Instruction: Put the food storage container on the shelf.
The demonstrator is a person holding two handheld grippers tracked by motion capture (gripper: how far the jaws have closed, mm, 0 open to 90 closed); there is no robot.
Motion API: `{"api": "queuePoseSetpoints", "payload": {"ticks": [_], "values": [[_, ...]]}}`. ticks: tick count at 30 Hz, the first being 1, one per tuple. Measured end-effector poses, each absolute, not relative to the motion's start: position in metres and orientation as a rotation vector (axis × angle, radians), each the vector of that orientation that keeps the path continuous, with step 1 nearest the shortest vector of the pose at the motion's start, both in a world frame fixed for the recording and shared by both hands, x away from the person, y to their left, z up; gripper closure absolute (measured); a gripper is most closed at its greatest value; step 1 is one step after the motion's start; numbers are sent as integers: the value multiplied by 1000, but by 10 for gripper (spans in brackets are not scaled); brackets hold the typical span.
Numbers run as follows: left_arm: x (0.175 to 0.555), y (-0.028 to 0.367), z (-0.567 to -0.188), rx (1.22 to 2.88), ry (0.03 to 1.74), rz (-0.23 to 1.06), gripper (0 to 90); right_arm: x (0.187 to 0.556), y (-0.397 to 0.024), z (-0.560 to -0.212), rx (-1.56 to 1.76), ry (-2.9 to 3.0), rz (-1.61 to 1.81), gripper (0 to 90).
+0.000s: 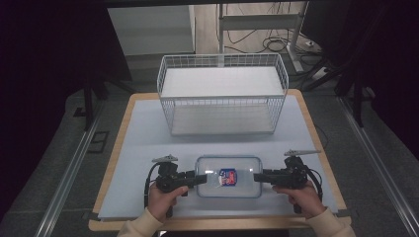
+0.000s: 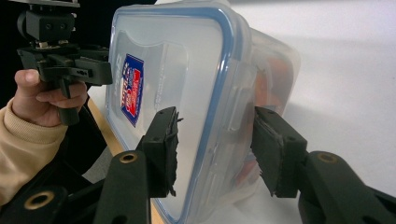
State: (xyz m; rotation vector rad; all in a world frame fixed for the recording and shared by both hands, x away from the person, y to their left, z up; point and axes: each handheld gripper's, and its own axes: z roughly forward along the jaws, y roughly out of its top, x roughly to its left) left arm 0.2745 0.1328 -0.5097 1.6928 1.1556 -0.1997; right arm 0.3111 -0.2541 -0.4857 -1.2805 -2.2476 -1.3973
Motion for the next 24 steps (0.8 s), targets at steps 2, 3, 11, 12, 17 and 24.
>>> {"api": "queuePoseSetpoints", "payload": {"ticks": [2, 3, 11, 12, 17, 24], "values": [[274, 133, -509, 1695, 1156, -193, 433, 311, -254, -486, -1282, -2242, -1407, 531], [274, 133, -509, 1688, 1158, -190, 435, 311, -254, -486, -1282, -2239, -1412, 533], [272, 134, -505, 1694, 1150, -169, 455, 311, -255, -484, -1275, -2244, -1448, 545], [272, 133, -505, 1693, 1151, -166, 455, 311, -255, -484, -1275, -2244, -1448, 545], [272, 133, -503, 1688, 1150, -151, 455, 311, -254, -484, -1272, -2252, -1454, 545], [272, 134, -495, 1688, 1136, -134, 456, 311, -254, -477, -1257, -2256, -1492, 546]]}}
